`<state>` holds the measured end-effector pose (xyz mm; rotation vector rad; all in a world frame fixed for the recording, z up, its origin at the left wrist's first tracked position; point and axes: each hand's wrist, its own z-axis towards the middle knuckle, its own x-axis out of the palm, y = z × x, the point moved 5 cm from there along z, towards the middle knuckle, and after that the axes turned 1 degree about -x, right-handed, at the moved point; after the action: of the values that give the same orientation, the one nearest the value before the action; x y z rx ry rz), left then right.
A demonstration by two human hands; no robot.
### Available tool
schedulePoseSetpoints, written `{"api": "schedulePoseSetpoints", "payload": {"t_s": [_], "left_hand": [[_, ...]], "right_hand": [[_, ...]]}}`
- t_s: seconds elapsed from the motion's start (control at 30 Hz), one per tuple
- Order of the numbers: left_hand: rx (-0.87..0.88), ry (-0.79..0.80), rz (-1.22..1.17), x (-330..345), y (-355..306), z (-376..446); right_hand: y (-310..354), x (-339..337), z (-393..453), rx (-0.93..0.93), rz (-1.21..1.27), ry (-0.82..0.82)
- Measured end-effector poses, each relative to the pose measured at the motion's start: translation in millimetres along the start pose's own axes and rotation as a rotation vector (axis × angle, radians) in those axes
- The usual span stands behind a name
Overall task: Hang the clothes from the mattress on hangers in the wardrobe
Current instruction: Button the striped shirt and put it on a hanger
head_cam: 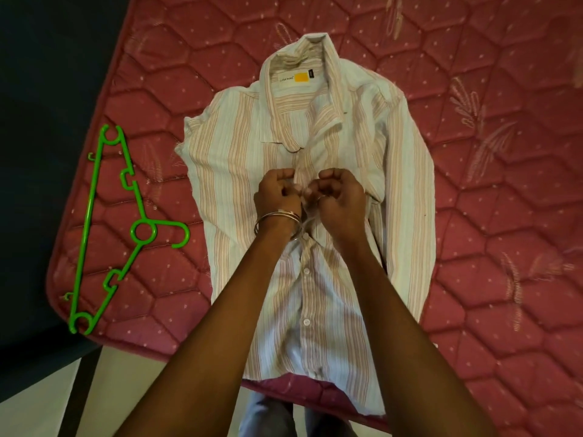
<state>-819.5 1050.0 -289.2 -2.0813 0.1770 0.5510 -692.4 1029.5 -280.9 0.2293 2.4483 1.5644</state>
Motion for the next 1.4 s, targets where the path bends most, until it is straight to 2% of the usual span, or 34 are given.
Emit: {"api": "schedulePoseSetpoints", "payload": {"t_s": [0.07,0.13,0.27,0.33,0.43,0.5,0.57,0.63,0.7,0.83,0.93,1.0,1.07,1.23,1.33,1.4], "left_hand": [[0.104,0.001,0.015,0,-7,-4],[0.244,0.026,0.05,0,-16,-10],[0.417,0.144,0.298,5,-28,-14],[0.378,0.166,0.384,8,-27,-11],[0.228,0.056,0.426,2,-21,-2],[0.262,-0.072,0.44,-7,-25,5],[0.301,-0.156,0.389,-16,-28,16],[0.327,-0.113,0.309,-17,-30,31],[0.32,0.0,0.269,-10,-31,43],[0.105,0.129,0.287,10,-10,55],[0.0,0.142,0.239,20,16,54],[0.04,0.137,0.265,24,23,48],[0.077,0.096,0.325,28,26,43],[0.094,-0.028,0.333,34,35,40],[0.127,-0.134,0.214,27,34,40],[0.151,-0.147,0.158,23,39,43]], "right_hand": [[-5,3,1,0.179,0.237,0.014],[-7,4,3,0.28,0.347,0.01],[-7,1,5,0.259,0.27,0.083],[-5,1,8,0.189,0.147,0.127],[3,3,11,0.012,-0.144,0.158],[13,-3,16,-0.119,-0.365,0.023],[25,-13,25,-0.168,-0.398,-0.141],[35,-9,39,-0.167,-0.384,-0.173],[36,9,53,-0.103,-0.488,-0.109],[14,31,61,0.047,-0.715,-0.007],[-19,8,58,0.131,-0.549,-0.117],[-40,-8,48,0.226,-0.244,-0.184],[-56,-14,43,0.267,-0.002,-0.169],[-61,-8,41,0.256,0.12,-0.11],[-65,-8,43,0.267,0.237,-0.117],[-68,-9,44,0.297,0.336,-0.113]]}}
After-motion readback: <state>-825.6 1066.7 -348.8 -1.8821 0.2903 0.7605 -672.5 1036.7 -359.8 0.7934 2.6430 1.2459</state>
